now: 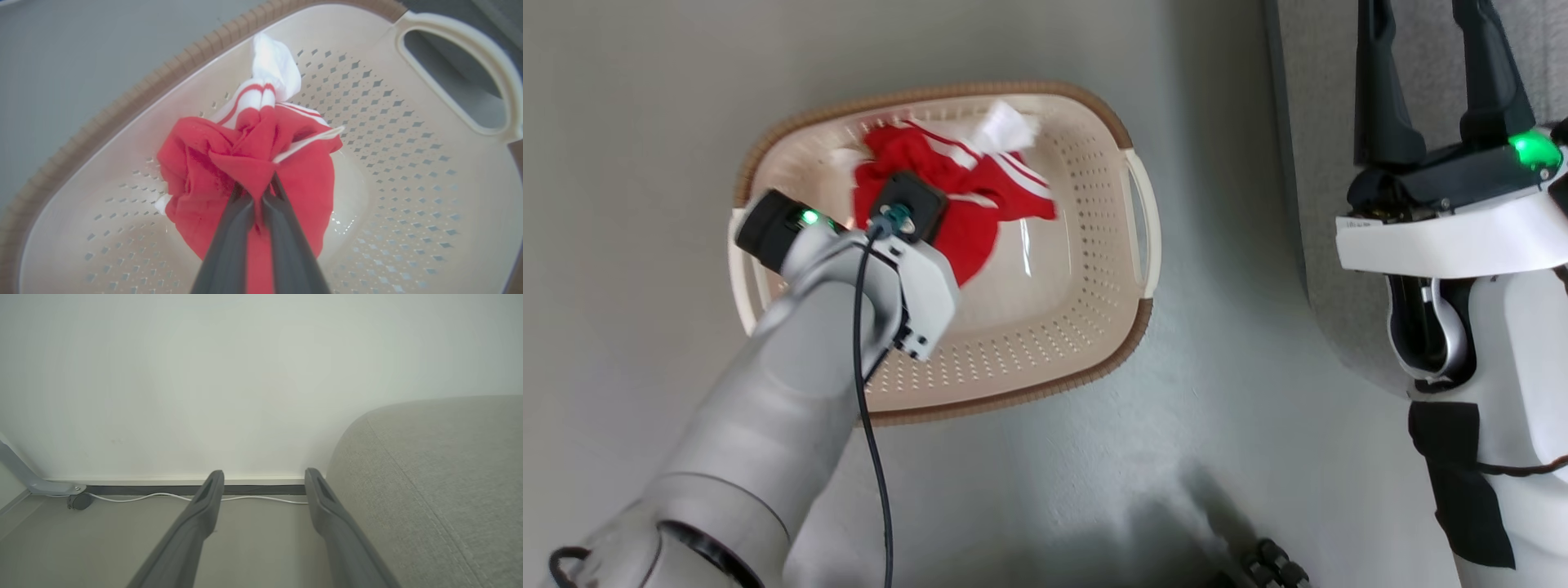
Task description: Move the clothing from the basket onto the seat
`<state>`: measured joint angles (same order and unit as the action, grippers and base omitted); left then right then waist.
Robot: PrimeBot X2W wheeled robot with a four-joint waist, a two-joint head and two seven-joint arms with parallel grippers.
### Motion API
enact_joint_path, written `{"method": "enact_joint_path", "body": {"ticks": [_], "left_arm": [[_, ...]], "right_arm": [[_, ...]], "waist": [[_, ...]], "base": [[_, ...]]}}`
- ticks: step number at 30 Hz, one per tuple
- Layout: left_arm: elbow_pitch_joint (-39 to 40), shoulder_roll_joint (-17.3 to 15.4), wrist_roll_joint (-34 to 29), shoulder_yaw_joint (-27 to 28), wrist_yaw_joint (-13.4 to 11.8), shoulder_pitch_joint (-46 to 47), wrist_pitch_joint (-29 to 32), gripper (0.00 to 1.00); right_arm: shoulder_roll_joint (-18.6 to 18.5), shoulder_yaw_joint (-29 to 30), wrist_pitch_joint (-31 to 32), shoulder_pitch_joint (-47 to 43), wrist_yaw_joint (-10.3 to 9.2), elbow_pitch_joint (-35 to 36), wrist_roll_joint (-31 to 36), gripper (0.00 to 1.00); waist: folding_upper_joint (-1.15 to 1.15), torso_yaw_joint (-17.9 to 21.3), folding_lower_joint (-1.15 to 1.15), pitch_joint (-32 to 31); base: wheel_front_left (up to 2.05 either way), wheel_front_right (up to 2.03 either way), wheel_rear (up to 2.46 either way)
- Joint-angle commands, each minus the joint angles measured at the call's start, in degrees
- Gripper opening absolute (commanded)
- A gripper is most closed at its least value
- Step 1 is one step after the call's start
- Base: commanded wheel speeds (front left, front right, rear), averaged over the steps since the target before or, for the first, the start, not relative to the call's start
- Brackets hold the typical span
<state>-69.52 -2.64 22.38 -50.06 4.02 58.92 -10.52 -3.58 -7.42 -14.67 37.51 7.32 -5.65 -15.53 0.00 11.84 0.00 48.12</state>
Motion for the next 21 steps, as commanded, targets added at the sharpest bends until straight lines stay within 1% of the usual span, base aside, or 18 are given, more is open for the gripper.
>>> {"method": "enact_joint_path", "body": {"ticks": [1,5,6,13,18,21], "left_arm": [[2.7,-0.3,2.0,0.0,0.7,-2.8,-1.4,0.00],[6.0,-0.2,4.6,-1.2,1.3,-5.1,-3.0,0.00],[6.0,-0.2,4.6,-1.2,1.3,-5.1,-3.0,0.00],[11.0,-0.2,8.4,-2.3,1.5,-9.3,-4.4,0.00],[17.2,-0.2,8.4,1.0,0.3,-12.8,-4.5,0.00],[20.6,-0.3,7.3,3.8,0.4,-15.3,-4.5,0.00]], "right_arm": [[-0.6,-0.1,-0.3,-3.3,0.17,0.1,0.4,1.00],[-2.3,0.6,-0.3,-4.6,0.17,-1.8,0.4,1.00],[-2.3,0.6,-0.3,-4.6,0.17,-1.8,0.4,1.00],[-3.7,0.9,-0.3,-7.6,0.17,-4.9,0.2,1.00],[-4.1,0.8,-0.3,-10.4,0.17,-7.2,0.0,1.00],[-4.3,0.8,-0.3,-12.0,0.17,-8.5,-0.2,1.00]], "waist": [[0.00,-2.2,0.00,-4.7],[0.00,-4.3,0.00,-9.0],[0.00,-4.3,0.00,-9.0],[0.00,-7.0,0.00,-17.4],[0.00,-8.4,0.00,-23.6],[0.00,-9.2,0.00,-26.9]], "base": [[0.00,0.00,0.00],[0.00,0.00,0.00],[0.00,0.00,0.00],[0.00,0.00,0.00],[0.00,0.00,0.00],[0.00,0.00,0.00]]}}
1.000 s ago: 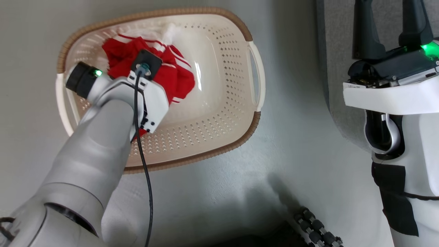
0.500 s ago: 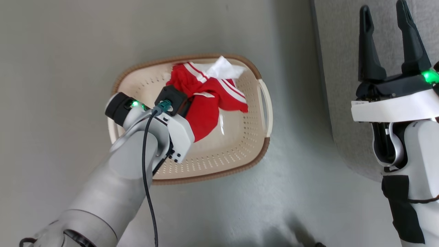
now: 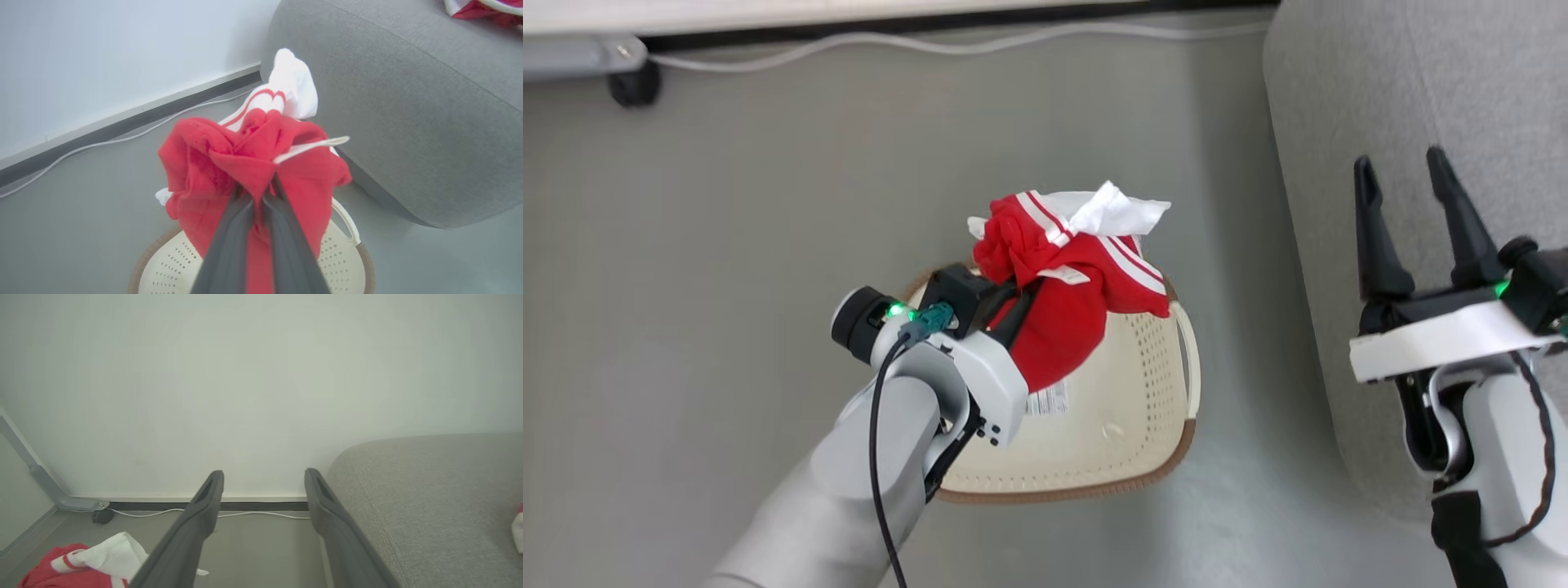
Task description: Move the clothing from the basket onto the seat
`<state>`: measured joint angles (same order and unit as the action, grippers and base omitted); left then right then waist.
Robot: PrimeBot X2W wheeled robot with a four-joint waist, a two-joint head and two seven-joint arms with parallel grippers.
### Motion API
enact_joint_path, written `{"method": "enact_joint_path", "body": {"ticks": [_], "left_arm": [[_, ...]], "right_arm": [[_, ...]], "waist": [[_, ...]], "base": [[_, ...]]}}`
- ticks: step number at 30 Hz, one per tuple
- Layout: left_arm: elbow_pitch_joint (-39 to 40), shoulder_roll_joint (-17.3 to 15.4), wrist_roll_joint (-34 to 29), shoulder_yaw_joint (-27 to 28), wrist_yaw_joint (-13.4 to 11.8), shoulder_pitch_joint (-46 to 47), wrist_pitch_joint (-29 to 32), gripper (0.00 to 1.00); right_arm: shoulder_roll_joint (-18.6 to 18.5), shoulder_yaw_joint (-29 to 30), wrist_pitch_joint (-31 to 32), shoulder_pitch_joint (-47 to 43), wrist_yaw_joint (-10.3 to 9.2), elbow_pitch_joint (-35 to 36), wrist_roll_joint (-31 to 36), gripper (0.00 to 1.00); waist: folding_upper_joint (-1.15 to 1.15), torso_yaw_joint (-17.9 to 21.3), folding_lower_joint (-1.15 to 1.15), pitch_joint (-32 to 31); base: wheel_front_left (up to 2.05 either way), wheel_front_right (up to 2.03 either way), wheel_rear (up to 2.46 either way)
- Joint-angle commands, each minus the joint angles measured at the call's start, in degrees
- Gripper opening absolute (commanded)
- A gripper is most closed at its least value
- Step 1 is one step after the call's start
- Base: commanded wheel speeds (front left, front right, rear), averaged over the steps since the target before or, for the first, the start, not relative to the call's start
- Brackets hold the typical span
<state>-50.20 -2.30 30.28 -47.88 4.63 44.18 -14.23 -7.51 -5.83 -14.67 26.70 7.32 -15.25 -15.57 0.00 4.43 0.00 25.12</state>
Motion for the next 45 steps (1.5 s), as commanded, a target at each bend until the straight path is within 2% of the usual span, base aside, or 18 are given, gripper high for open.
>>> {"method": "enact_joint_path", "body": {"ticks": [1,13,26,34,45], "left_arm": [[2.3,-0.7,-1.1,2.5,-0.2,-1.5,-0.8,0.00],[14.3,-1.0,-6.4,15.2,0.1,-12.4,-0.8,0.00],[25.0,-2.2,-10.5,26.7,1.4,-20.9,-0.8,0.00],[31.5,-2.2,-12.3,29.3,2.0,-21.1,-0.8,0.00],[38.8,-1.6,-13.1,29.2,2.5,-19.0,-0.8,0.00]], "right_arm": [[-0.4,-0.9,-0.3,-1.8,0.17,0.6,-0.2,1.00],[-0.7,-2.1,-0.3,-8.7,0.17,-4.3,-0.8,1.00],[0.4,-2.7,-0.3,-15.0,0.17,-6.2,-0.8,1.00],[1.1,-2.1,-0.3,-16.4,0.17,-6.8,-0.4,1.00],[1.7,-1.6,-0.3,-16.9,0.17,-7.5,0.0,1.00]], "waist": [[0.00,-1.9,0.00,-4.9],[0.00,-3.6,0.00,-16.7],[0.00,-4.6,0.00,-24.2],[0.00,-4.7,0.00,-24.8],[0.00,-4.7,0.00,-24.6]], "base": [[0.00,0.00,0.00],[0.00,0.00,0.00],[0.00,0.00,0.00],[0.00,0.00,0.00],[0.00,0.00,0.00]]}}
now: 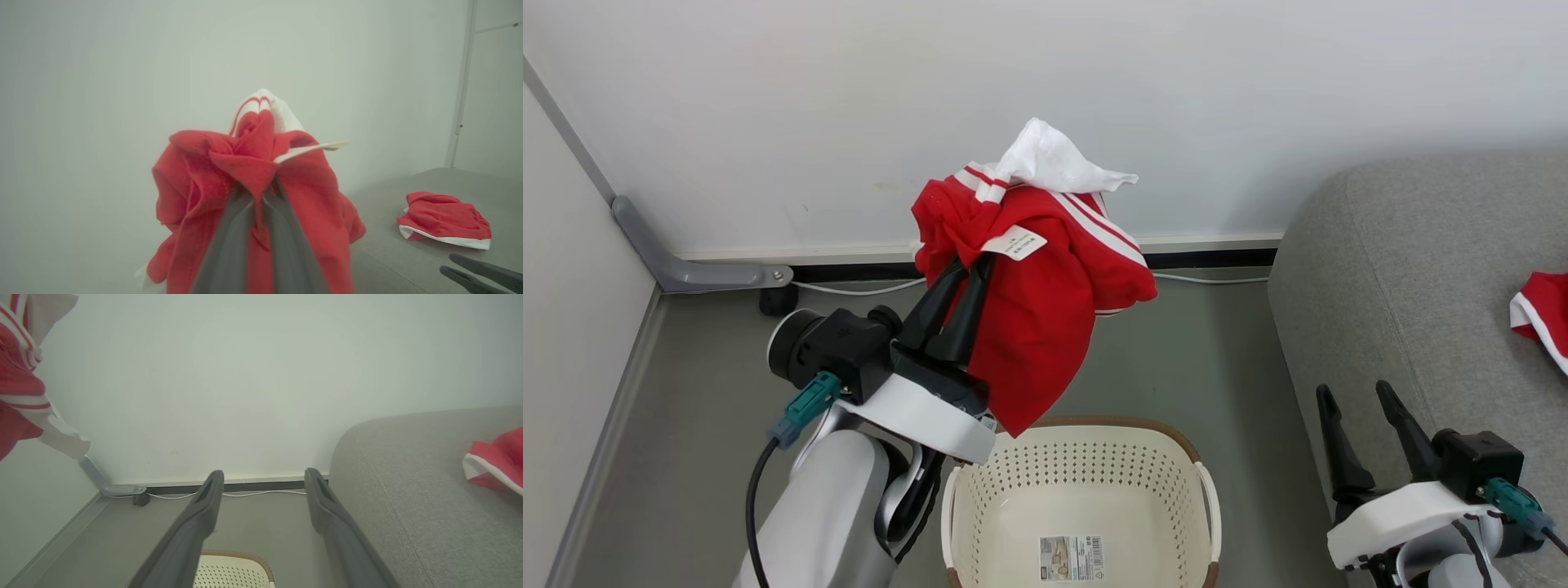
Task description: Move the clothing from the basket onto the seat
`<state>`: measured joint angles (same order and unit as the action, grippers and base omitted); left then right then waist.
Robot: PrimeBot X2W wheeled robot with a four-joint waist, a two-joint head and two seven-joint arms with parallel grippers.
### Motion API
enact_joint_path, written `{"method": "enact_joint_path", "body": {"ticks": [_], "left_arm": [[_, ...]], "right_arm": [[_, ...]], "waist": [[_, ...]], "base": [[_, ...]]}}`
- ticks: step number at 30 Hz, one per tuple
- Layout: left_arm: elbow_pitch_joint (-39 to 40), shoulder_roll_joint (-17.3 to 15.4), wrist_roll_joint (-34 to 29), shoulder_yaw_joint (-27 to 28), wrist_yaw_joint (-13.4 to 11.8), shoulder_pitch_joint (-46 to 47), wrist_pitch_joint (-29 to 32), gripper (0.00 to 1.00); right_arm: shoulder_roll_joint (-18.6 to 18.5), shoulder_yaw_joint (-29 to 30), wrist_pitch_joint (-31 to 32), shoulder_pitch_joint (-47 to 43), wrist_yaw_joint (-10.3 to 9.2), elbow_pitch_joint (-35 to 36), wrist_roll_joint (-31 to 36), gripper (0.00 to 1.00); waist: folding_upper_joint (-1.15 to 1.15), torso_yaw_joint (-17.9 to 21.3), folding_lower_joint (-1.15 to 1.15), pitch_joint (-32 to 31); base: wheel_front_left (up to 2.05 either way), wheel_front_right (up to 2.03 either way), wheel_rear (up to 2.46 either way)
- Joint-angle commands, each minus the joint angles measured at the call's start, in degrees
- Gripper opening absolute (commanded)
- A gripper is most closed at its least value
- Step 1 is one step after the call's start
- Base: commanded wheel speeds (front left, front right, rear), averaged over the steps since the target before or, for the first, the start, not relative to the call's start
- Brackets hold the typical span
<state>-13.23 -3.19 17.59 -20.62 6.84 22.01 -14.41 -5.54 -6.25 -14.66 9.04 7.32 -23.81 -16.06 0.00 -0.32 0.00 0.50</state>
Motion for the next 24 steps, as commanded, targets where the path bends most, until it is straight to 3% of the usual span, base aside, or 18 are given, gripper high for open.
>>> {"method": "enact_joint_path", "body": {"ticks": [1,8,18,24], "left_arm": [[2.2,-0.6,-0.4,1.5,0.3,3.6,-0.6,0.00],[2.6,-0.2,-0.3,0.6,0.4,4.6,-0.6,0.00],[2.0,0.1,-0.1,-1.3,0.5,5.7,-0.6,0.00],[1.9,0.2,0.2,-3.3,0.6,6.5,-0.6,0.00]], "right_arm": [[-0.2,-1.2,-0.3,0.8,0.17,0.9,0.6,1.00],[0.2,-4.5,-0.3,1.9,0.17,3.9,-0.6,1.00],[-2.5,-20.7,-0.3,6.8,0.17,15.0,-7.8,1.00],[-3.8,-26.7,-0.3,11.1,0.17,15.7,-11.3,1.00]], "waist": [[0.00,0.0,0.00,0.2],[0.00,0.2,0.00,1.0],[0.00,0.2,0.00,2.8],[0.00,-0.6,0.00,3.4]], "base": [[0.00,0.00,0.00],[0.00,0.00,0.00],[0.00,0.00,0.00],[0.00,0.00,0.00]]}}
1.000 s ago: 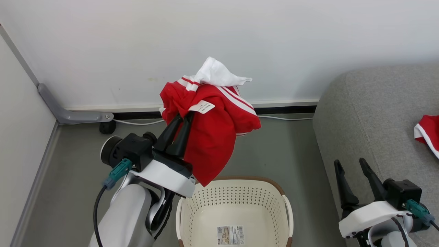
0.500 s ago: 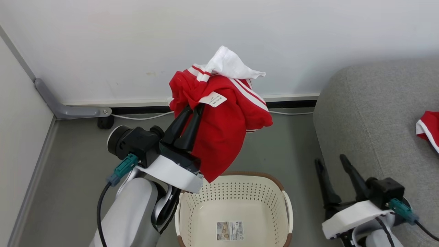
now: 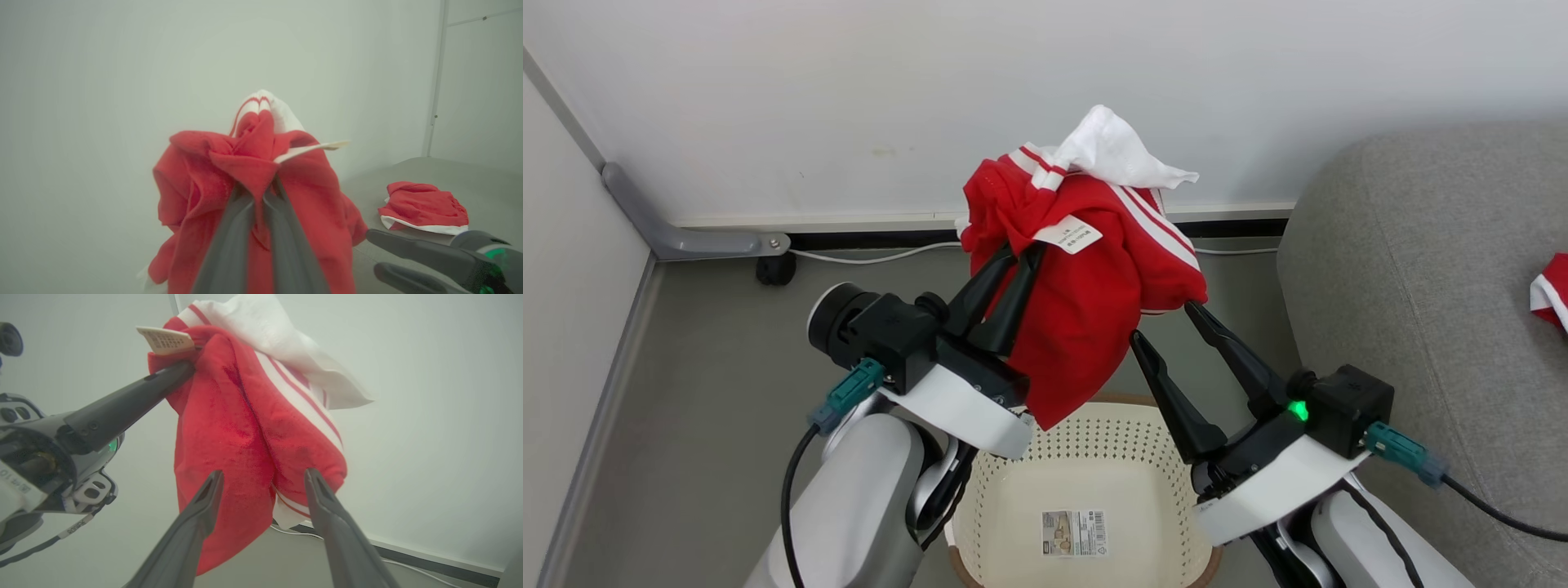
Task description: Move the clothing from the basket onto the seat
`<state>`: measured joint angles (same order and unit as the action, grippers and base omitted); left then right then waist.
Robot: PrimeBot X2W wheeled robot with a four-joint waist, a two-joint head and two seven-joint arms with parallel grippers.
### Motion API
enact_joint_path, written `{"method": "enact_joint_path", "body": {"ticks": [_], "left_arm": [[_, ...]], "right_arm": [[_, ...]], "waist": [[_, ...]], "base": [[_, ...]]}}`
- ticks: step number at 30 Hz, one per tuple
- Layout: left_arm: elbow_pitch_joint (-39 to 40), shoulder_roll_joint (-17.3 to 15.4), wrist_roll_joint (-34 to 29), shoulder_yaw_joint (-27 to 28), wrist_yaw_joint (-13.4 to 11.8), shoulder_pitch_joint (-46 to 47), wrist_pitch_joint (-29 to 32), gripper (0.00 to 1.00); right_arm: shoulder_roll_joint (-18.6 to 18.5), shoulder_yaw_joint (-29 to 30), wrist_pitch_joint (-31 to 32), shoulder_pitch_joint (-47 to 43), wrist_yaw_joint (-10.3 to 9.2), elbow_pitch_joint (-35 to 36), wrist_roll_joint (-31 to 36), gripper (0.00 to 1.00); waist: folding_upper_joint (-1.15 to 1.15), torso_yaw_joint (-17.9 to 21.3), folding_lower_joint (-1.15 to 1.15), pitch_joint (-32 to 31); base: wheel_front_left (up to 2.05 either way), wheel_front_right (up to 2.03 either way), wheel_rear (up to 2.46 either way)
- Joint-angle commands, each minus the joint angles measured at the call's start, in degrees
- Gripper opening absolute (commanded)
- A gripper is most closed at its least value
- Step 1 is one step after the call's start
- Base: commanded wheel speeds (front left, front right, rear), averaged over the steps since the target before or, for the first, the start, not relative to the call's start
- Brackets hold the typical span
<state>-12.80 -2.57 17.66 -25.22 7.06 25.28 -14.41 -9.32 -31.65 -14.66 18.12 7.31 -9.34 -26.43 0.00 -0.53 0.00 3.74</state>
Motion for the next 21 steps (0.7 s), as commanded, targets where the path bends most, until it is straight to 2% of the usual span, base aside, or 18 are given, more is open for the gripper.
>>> {"method": "enact_joint_path", "body": {"ticks": [1,7,17,18,19,20,21], "left_arm": [[1.4,-0.4,0.3,0.9,0.3,3.3,-0.6,0.00],[1.0,-0.3,1.0,-1.8,0.4,3.9,-0.6,0.00],[0.4,-0.3,3.2,-6.1,0.4,4.2,-0.6,0.00],[0.3,-0.3,3.3,-6.3,0.4,4.1,-0.6,0.00],[0.0,-0.3,3.5,-6.5,0.4,4.0,-0.6,0.00],[-0.1,-0.3,3.7,-6.7,0.4,4.0,-0.6,0.00],[-0.3,-0.3,3.8,-6.7,0.3,3.8,-0.6,0.00]], "right_arm": [[0.0,-2.0,-0.3,2.7,0.18,0.8,-1.3,1.00],[0.2,-4.4,-0.3,6.0,0.18,-2.6,-2.6,1.00],[2.7,-7.8,-0.3,12.7,0.18,-9.1,-4.8,1.00],[2.9,-8.0,-0.3,13.0,0.18,-9.5,-4.9,0.83],[3.0,-8.0,-0.3,13.3,0.18,-9.8,-5.1,0.35],[3.1,-8.0,-0.3,13.4,0.18,-10.0,-5.3,0.00],[3.2,-8.1,-0.3,13.4,0.18,-10.2,-5.6,0.00]], "waist": [[0.00,-0.7,0.00,0.3],[0.00,-2.0,0.00,0.6],[0.00,-4.7,0.00,0.9],[0.00,-4.9,0.00,0.9],[0.00,-5.0,0.00,0.8],[0.00,-5.2,0.00,0.8],[0.00,-5.2,0.00,0.8]], "base": [[0.00,0.00,0.00],[0.00,0.00,0.00],[0.00,0.00,0.00],[0.00,0.00,0.00],[0.00,0.00,0.00],[0.00,0.00,0.00],[0.00,0.00,0.00]]}}
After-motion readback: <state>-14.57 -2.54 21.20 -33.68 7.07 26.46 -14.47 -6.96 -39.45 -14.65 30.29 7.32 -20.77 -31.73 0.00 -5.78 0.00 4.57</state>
